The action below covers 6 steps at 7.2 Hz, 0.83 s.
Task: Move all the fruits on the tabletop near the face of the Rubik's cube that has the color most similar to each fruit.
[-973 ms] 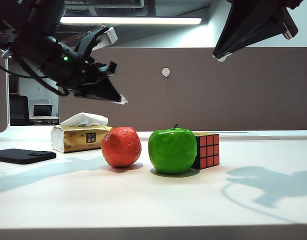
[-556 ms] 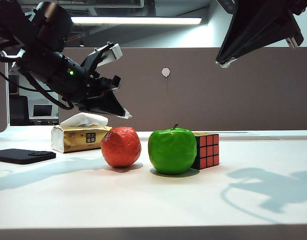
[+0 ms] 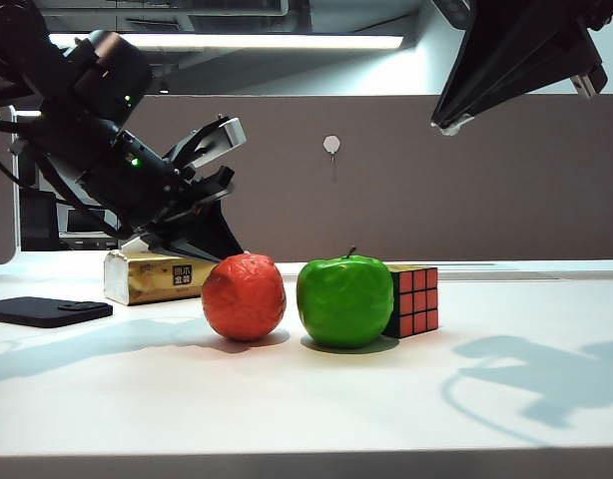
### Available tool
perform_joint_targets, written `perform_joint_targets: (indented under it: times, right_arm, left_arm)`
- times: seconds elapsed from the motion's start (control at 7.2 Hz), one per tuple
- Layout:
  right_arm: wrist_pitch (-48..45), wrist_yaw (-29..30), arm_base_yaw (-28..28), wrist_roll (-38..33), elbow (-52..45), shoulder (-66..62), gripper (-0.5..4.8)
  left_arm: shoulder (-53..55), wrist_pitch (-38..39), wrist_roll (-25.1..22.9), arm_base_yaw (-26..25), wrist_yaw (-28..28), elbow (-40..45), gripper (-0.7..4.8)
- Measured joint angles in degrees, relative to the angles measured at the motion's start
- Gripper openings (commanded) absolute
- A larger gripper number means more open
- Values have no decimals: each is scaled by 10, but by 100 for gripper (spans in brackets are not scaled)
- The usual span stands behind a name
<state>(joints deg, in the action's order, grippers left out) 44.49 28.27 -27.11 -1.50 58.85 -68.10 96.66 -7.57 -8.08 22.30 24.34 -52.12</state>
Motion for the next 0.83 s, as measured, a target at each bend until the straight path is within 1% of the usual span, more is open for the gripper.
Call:
perform_joint_targets:
  times: [0.14, 0.83]
  right_arm:
    - [0, -1, 0, 0, 0, 0, -1]
    - [-1, -2, 0, 0, 0, 0, -1]
  left_arm:
    - [0, 40, 0, 0, 10, 0, -5]
    - [-3, 88, 0, 0, 25, 0, -5]
